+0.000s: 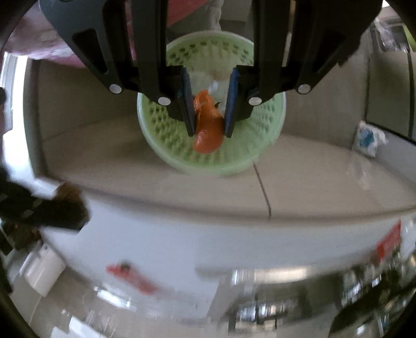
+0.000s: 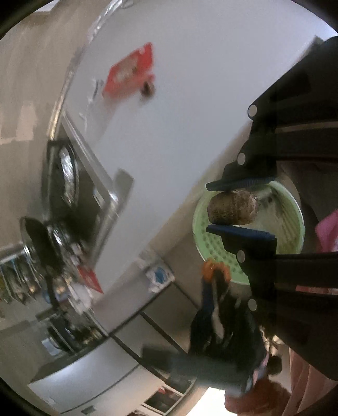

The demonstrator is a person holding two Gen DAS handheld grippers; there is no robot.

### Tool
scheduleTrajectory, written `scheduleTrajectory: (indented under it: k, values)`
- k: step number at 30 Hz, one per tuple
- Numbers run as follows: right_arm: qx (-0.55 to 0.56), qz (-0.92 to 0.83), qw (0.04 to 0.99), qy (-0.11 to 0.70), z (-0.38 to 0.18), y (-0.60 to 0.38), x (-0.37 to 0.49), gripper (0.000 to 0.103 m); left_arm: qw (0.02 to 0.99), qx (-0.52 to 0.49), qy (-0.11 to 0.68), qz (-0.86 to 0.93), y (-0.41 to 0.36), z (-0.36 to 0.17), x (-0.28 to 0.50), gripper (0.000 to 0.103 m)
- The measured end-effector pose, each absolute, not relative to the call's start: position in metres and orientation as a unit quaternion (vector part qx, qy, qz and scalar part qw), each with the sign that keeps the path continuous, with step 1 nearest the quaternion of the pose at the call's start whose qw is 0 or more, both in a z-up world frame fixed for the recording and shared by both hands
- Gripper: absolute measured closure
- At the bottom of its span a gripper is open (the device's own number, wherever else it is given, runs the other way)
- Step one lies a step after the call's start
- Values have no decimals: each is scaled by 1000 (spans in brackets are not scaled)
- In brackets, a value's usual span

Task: Collect trash
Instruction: 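Carry orange peel and brown nut over the green basket and open both tools, then grasp the red snack wrapper with the right tool while the left tool grasps the dark nut shell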

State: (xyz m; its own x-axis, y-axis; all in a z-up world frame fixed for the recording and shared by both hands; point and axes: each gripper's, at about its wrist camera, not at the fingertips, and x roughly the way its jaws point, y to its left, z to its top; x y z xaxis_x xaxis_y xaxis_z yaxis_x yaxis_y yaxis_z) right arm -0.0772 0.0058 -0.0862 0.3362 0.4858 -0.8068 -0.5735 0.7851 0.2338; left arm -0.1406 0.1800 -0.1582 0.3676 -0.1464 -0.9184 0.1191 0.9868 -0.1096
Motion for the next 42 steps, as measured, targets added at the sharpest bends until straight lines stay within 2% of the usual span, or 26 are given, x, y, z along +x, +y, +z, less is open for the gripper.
scheduleTrajectory:
  k: [3, 6, 11, 19, 20, 21, 22, 24, 42]
  values:
    - [-59, 330, 809, 482, -90, 16, -90, 76, 803, -37, 589, -79, 185, -196, -150, 75]
    - [-72, 340, 802, 486, -94, 22, -97, 76, 793, -65, 602, -66, 189, -215, -158, 63]
    - [-92, 359, 788, 491, -103, 26, -102, 76, 813, -91, 575, -24, 199, -202, -168, 34]
    - [-113, 370, 779, 493, -123, 37, -106, 75, 840, -92, 535, 26, 211, -166, -183, 23]
    - [-122, 369, 779, 492, -126, 41, -107, 73, 842, -88, 531, 31, 213, -162, -184, 22]
    - [-124, 370, 777, 495, -130, 44, -108, 49, 844, -84, 529, 35, 214, -159, -183, 21]
    - [-125, 369, 776, 496, -132, 46, -108, 17, 845, -81, 527, 39, 215, -156, -183, 19]
    - [-130, 359, 788, 482, -133, 49, -111, 4, 847, -76, 525, 46, 217, -153, -185, 16]
    - [-71, 304, 784, 537, -143, 14, -87, 2, 860, -57, 506, 16, 203, -132, -163, 11]
